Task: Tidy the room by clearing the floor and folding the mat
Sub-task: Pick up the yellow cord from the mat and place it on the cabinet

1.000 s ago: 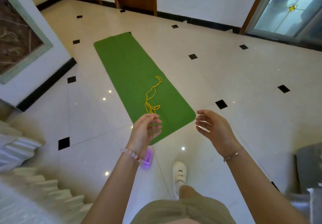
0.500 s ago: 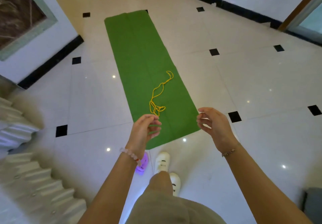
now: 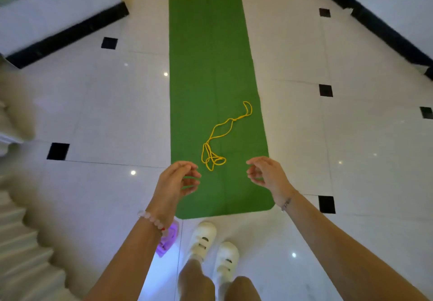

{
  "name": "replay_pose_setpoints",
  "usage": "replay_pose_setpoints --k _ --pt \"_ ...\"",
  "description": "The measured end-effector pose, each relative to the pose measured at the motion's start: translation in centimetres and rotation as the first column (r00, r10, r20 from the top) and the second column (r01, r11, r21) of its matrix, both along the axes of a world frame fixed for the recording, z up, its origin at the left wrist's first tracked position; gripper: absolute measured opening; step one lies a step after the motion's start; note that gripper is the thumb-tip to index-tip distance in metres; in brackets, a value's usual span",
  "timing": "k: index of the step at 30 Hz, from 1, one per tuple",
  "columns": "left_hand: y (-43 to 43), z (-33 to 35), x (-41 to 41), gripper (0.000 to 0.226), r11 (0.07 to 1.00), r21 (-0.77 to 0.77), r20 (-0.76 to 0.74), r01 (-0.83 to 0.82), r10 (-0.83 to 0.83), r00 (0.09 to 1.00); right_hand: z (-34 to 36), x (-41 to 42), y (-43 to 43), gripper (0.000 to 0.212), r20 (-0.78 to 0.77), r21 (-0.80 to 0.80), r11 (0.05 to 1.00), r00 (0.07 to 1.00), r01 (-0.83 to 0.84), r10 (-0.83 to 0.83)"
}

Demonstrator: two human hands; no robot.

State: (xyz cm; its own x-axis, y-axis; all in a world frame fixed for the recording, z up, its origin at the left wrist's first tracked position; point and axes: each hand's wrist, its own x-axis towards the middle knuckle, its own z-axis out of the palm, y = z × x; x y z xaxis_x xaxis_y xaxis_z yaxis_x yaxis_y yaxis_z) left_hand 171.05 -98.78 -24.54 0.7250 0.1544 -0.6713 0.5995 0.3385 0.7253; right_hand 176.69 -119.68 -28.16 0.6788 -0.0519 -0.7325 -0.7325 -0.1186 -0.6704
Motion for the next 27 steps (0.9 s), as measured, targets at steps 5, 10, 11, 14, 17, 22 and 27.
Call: replay_pose_setpoints --k 5,10,11,14,17,22,27 --pt "-0.3 -10.5 1.5 0.023 1.000 -0.027 -0.137 -0.002 -0.001 0.991 -12.8 4.9 -0.1 0.017 -0.040 -0.228 0.938 0.965 -0.261 0.259" --pt "-1.0 -23.7 0.7 0.021 0.993 -0.055 -0.193 -0.108 0.095 0.977 -28.0 8.7 0.6 0.016 -0.108 -0.392 0.764 0.851 -0.512 0.514" --pt "-1.2 -26.4 0.3 0.020 0.989 -0.061 -0.196 -0.135 0.121 0.973 -30.8 9.4 0.8 0.019 -0.117 -0.421 0.727 0.827 -0.543 0.550" --pt "-1.7 -34.5 -1.3 0.018 0.971 -0.091 -0.229 -0.219 0.194 0.954 -39.0 11.4 1.6 0.035 -0.119 -0.490 0.611 0.741 -0.622 0.660" --pt "-2.1 -41.7 -2.7 0.020 0.951 -0.113 -0.299 -0.286 0.242 0.923 -46.5 12.7 2.3 0.057 -0.120 -0.606 0.386 0.559 -0.696 0.821" --pt "-2.1 -50.1 -4.2 0.017 0.900 -0.174 -0.346 -0.400 0.325 0.880 -55.6 13.6 3.3 0.084 -0.197 -0.665 0.191 0.416 -0.722 0.888" --pt "-1.3 -53.4 -4.8 0.044 0.893 -0.210 -0.267 -0.399 0.340 0.902 -59.7 13.4 3.2 0.071 -0.329 -0.665 0.022 0.319 -0.747 0.889"
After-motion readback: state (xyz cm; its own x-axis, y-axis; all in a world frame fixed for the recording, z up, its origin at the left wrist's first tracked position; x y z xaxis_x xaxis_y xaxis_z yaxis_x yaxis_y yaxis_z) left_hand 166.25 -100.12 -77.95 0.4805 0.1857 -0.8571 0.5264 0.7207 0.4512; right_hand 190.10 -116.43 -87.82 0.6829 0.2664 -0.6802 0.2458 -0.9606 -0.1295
